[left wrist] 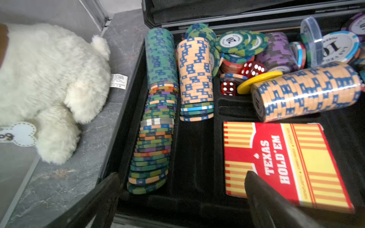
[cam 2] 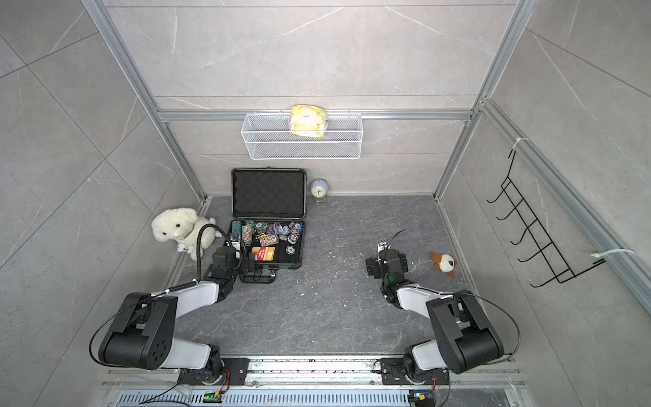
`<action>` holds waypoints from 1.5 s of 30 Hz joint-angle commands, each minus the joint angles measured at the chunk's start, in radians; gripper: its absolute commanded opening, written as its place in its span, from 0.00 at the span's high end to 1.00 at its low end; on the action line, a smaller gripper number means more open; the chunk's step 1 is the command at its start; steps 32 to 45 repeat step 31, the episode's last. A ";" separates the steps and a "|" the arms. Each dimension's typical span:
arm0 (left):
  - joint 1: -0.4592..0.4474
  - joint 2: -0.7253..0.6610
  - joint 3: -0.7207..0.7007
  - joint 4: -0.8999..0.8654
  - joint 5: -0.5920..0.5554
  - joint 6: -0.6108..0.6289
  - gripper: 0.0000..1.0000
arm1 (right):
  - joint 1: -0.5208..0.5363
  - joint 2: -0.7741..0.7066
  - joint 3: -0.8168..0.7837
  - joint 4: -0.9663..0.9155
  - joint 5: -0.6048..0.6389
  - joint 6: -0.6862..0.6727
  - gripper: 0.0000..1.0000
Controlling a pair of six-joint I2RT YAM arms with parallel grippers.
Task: Open the poker set cases
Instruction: Reset both arms
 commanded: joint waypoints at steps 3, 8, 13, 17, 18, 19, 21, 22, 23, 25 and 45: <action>0.093 -0.010 -0.123 0.333 0.003 -0.016 0.00 | -0.122 0.083 -0.114 0.496 -0.157 0.063 0.00; 0.158 0.059 -0.171 0.482 0.063 -0.064 0.00 | -0.124 0.076 -0.109 0.472 -0.164 0.060 0.00; 0.158 0.053 -0.133 0.391 0.097 -0.051 0.00 | -0.123 0.073 -0.072 0.397 -0.156 0.062 0.00; 0.156 0.058 -0.135 0.399 0.092 -0.050 0.00 | -0.123 0.072 -0.074 0.396 -0.155 0.062 0.00; 0.156 0.058 -0.136 0.402 0.091 -0.050 0.00 | -0.122 0.073 -0.074 0.396 -0.156 0.062 0.00; 0.158 0.054 -0.134 0.393 0.094 -0.052 0.00 | -0.124 0.073 -0.075 0.399 -0.155 0.062 0.00; 0.157 0.057 -0.135 0.399 0.093 -0.050 0.00 | -0.123 0.075 -0.072 0.398 -0.156 0.061 0.00; 0.157 0.055 -0.134 0.395 0.095 -0.051 0.00 | -0.122 0.075 -0.071 0.394 -0.156 0.061 0.00; 0.157 0.056 -0.134 0.397 0.096 -0.051 0.00 | -0.123 0.075 -0.069 0.389 -0.157 0.060 0.00; 0.157 0.057 -0.132 0.394 0.095 -0.052 0.00 | -0.123 0.076 -0.068 0.388 -0.159 0.060 0.00; 0.161 0.057 -0.127 0.386 0.102 -0.054 0.00 | -0.122 0.072 -0.074 0.401 -0.155 0.059 0.00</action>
